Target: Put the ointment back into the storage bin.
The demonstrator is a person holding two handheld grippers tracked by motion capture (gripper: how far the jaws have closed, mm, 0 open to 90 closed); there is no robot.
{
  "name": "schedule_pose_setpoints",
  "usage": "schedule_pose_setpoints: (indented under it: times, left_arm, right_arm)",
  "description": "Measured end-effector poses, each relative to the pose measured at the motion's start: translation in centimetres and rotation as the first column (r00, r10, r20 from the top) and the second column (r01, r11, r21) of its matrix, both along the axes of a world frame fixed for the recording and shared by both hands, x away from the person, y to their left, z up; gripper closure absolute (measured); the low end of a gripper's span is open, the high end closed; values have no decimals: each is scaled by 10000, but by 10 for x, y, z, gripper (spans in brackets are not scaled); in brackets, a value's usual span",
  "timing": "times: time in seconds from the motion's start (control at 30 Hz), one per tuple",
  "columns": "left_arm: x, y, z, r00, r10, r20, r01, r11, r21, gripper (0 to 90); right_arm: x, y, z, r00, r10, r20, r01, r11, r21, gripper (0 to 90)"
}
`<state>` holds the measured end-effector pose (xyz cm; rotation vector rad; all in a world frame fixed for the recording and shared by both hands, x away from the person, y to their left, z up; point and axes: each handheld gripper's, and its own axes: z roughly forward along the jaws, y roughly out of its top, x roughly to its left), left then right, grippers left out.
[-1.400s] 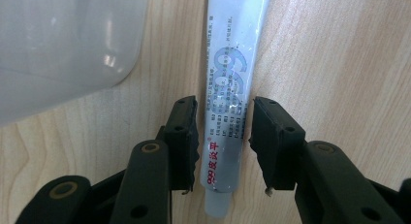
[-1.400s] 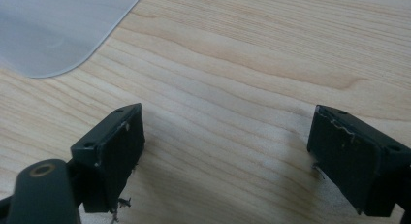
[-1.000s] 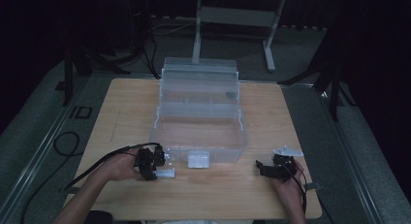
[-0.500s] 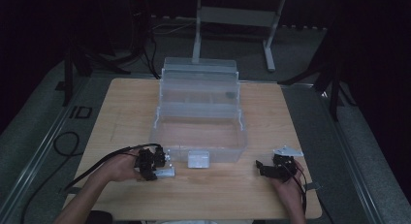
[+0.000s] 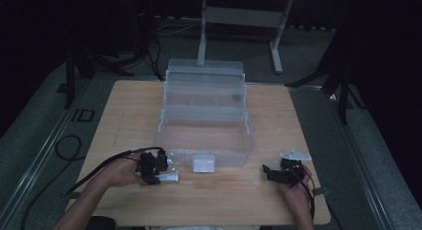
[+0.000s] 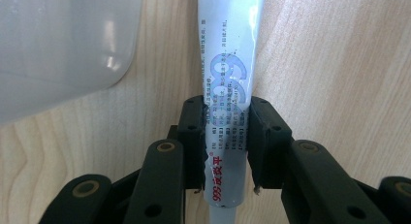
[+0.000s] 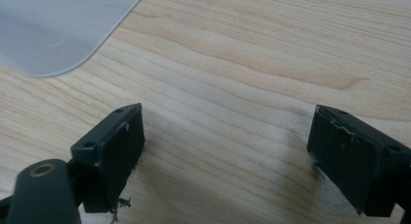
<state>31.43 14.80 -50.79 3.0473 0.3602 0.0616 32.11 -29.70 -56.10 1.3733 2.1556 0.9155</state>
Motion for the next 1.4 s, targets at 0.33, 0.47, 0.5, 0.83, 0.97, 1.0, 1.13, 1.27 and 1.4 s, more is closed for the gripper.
schedule_pose_setpoints:
  times: [0.33, 0.47, 0.5, 0.83, 0.97, 1.0, 1.13, 1.27, 1.4]
  left_arm:
    - [-1, 7, 10, 9999, 52, 103, -51, 9999, -98, 704]
    - [-2, 10, 14, 10000, 33, 55, -33, 9998, -176, 704]
    - [-2, 10, 16, 10000, 27, 74, -25, 9998, -212, 704]
    - [-3, 16, 29, 9999, 75, 105, -72, 9995, -298, 704]
    - [-4, 19, 33, 9999, 88, 126, -84, 9995, -303, 704]
    - [-4, 20, 34, 9999, 77, 108, -74, 9995, -304, 704]
    - [-5, 22, 39, 9998, 97, 143, -93, 9995, -309, 703]
    - [-5, 23, 44, 9998, 86, 154, -81, 9996, -282, 704]
    - [-5, 25, 52, 9997, 69, 241, -60, 9994, -347, 704]
  right_arm:
    - [0, 0, 0, 10000, 0, 2, 0, 10000, -1, 130]
    - [0, 0, 0, 10000, -2, 1, 2, 10000, 3, 130]
    - [0, 0, 0, 10000, 0, 3, 0, 10000, 0, 130]
    - [0, 0, 0, 10000, -2, 3, 2, 10000, 2, 130]
    - [0, 0, 0, 10000, -2, 2, 2, 10000, 2, 130]
    - [0, 0, 0, 10000, -1, 2, 1, 10000, 3, 130]
    - [0, 0, 0, 10000, 0, 2, 0, 10000, 1, 130]
    - [0, 0, 0, 10000, 0, 1, 0, 10000, 3, 130]
    - [0, 0, 0, 10000, 9, 3, -9, 10000, -12, 130]
